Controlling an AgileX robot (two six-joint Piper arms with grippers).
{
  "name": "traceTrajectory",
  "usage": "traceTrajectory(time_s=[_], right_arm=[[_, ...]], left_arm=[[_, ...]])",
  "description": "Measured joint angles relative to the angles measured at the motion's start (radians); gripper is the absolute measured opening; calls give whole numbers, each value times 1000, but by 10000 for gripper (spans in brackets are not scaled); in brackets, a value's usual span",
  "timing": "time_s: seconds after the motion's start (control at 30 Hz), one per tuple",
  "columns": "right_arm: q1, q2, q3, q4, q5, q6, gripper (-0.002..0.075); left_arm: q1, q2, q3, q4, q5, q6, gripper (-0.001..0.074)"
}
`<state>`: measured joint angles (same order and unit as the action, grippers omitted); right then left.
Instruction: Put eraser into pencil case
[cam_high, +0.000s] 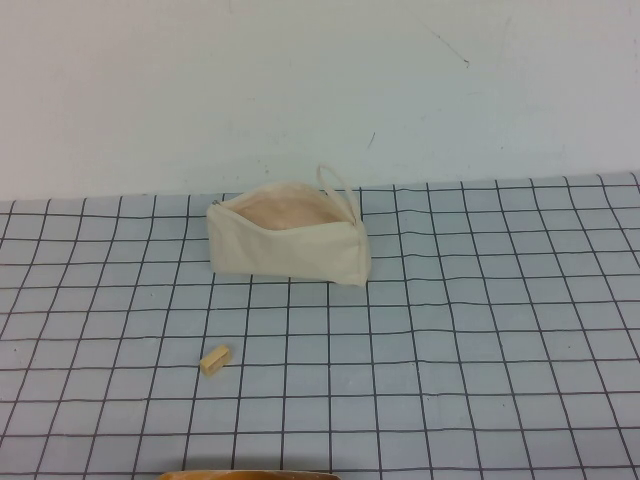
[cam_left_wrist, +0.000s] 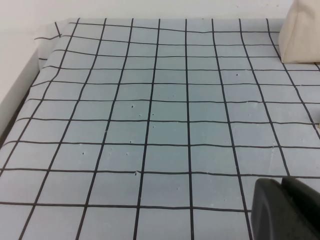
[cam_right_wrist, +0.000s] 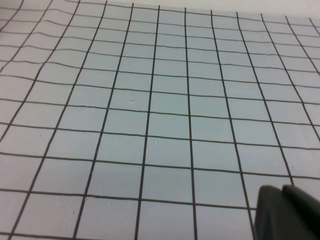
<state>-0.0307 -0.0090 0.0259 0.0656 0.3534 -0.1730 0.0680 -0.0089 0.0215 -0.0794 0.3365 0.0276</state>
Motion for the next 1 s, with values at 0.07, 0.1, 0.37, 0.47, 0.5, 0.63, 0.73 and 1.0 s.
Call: traceTrajectory(time_s=[0.07,0.1,0.37,0.47,0.5,0.63,0.73,1.0], right_arm=[[0,0,0,0,0,0,-1],[0,0,0,0,0,0,-1],[0,0,0,0,0,0,-1],[0,0,0,0,0,0,-1],[0,0,0,0,0,0,-1],[0,0,0,0,0,0,-1],[0,0,0,0,0,0,-1],[0,0,0,0,0,0,-1]], left_arm=[[0,0,0,0,0,0,-1],[0,0,0,0,0,0,-1],[0,0,0,0,0,0,-1],[0,0,0,0,0,0,-1],[0,0,0,0,0,0,-1],[0,0,0,0,0,0,-1],[0,0,0,-48,-13,-38,-1],[0,0,4,-754,-174,-355,-1]])
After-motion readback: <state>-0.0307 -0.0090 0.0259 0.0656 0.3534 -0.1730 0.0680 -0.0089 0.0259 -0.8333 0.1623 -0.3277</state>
